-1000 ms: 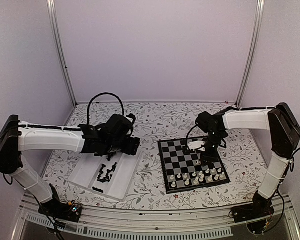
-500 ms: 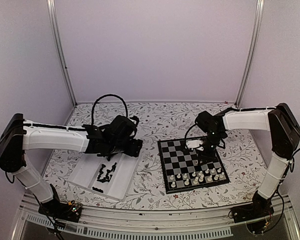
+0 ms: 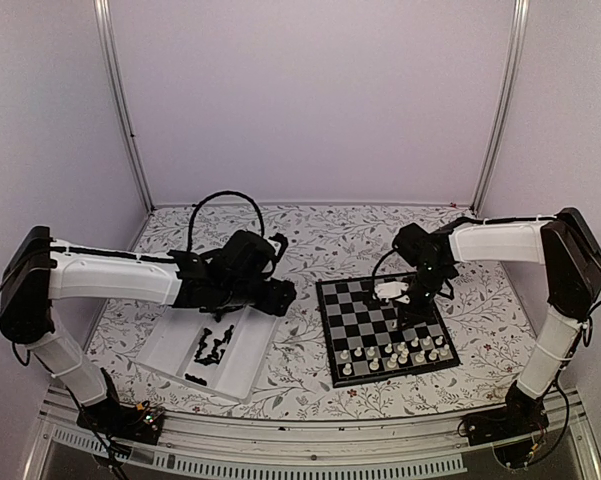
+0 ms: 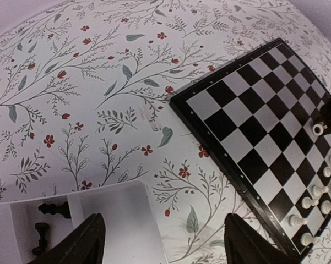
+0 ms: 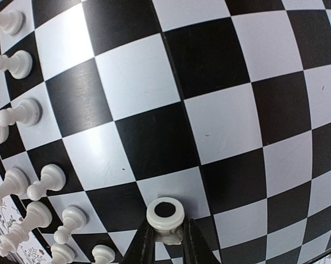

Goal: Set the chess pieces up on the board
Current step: Pick up the chess piece from the chessboard, then place the chess piece on the chessboard.

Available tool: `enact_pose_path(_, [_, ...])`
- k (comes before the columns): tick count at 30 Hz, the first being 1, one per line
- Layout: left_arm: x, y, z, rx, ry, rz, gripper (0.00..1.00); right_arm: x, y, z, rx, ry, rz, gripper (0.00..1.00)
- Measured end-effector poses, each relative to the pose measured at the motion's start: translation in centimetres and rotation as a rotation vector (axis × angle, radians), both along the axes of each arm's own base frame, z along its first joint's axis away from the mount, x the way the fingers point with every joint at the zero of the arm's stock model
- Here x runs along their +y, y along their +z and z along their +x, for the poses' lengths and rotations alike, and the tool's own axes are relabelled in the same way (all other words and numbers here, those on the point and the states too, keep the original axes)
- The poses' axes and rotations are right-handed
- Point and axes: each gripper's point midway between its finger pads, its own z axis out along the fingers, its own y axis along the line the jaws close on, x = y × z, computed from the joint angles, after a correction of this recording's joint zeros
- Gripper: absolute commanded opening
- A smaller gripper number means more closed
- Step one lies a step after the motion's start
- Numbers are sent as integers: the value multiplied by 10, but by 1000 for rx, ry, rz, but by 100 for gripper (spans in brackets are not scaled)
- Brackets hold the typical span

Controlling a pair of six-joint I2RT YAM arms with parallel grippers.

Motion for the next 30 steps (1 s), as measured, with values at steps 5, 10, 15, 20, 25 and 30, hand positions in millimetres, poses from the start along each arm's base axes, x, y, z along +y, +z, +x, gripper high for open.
enact_pose_path(5, [-24,13,-2,-5,-65,-116,75,10,16,2,21,-9,41,11])
enact_pose_path(10, [-50,22,-6,-7,-142,-251,65,41,55,17,13,-27,177,11])
enact_pose_path(15, [-77,24,-16,19,-251,-370,59,70,92,20,42,-36,319,12])
enact_pose_path(20, [-104,32,-31,60,-378,-503,54,91,113,9,93,-22,399,12])
enact_pose_path(25, [-122,29,-45,138,-475,-609,49,106,119,-10,137,12,421,12])
enact_pose_path(30, [-131,19,-56,217,-530,-660,44,112,119,-20,155,32,418,12])
